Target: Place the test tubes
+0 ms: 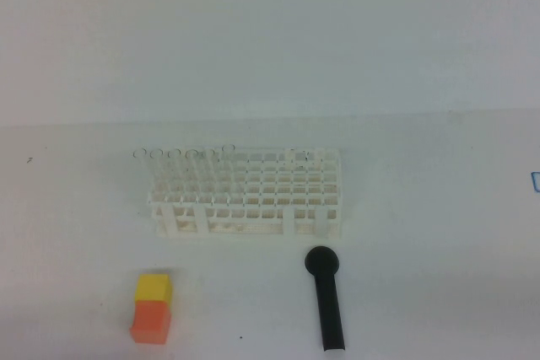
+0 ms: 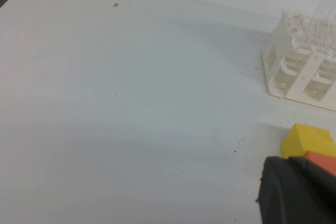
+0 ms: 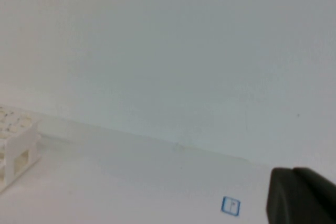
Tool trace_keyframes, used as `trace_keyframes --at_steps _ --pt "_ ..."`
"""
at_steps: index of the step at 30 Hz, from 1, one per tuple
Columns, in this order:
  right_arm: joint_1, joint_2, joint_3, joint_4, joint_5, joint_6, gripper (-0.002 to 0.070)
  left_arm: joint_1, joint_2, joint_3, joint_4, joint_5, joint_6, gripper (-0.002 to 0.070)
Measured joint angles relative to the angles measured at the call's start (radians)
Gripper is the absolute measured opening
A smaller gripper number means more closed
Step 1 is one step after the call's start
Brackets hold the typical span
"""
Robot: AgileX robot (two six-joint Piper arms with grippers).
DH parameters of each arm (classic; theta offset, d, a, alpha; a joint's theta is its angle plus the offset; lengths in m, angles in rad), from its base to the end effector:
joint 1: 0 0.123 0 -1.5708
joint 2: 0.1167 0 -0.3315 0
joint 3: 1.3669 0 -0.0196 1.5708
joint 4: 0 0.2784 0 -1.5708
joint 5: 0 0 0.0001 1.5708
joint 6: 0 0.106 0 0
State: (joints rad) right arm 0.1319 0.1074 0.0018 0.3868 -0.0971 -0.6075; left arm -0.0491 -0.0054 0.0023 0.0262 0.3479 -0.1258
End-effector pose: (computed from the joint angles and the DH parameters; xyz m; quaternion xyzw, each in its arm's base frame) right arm 0.0612 0.0042 0.2172 -0.1071 0.6742 -0.0455 0.7293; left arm 0.0485 -0.0014 0.1774 -0.0233 0.7917 -0.0423 0.6090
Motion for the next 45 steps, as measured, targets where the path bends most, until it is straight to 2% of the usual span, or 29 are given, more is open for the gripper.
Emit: trace_keyframes --at_steps 10,16,20,24,45 --pt "-0.012 -0.037 0.027 0.019 0.134 0.087 -0.0001 0.0 0.0 0.0 0.0 0.0 0.0 -0.0001" --pt "-0.012 -0.059 0.027 -0.31 0.259 0.519 -0.0001 0.0 0.0 0.0 0.0 0.0 0.0 -0.0001" --pt "-0.012 -0.059 0.027 -0.372 0.38 0.639 -0.0001 0.0 0.0 0.0 0.0 0.0 0.0 -0.0001" --pt "-0.012 -0.059 0.025 -0.374 0.431 0.659 -0.0001 0.0 0.0 0.0 0.0 0.0 0.0 -0.0001" --pt "-0.014 -0.12 0.023 -0.419 0.443 0.641 -0.0001 0.0 0.0 0.0 0.0 0.0 0.0 -0.0001"
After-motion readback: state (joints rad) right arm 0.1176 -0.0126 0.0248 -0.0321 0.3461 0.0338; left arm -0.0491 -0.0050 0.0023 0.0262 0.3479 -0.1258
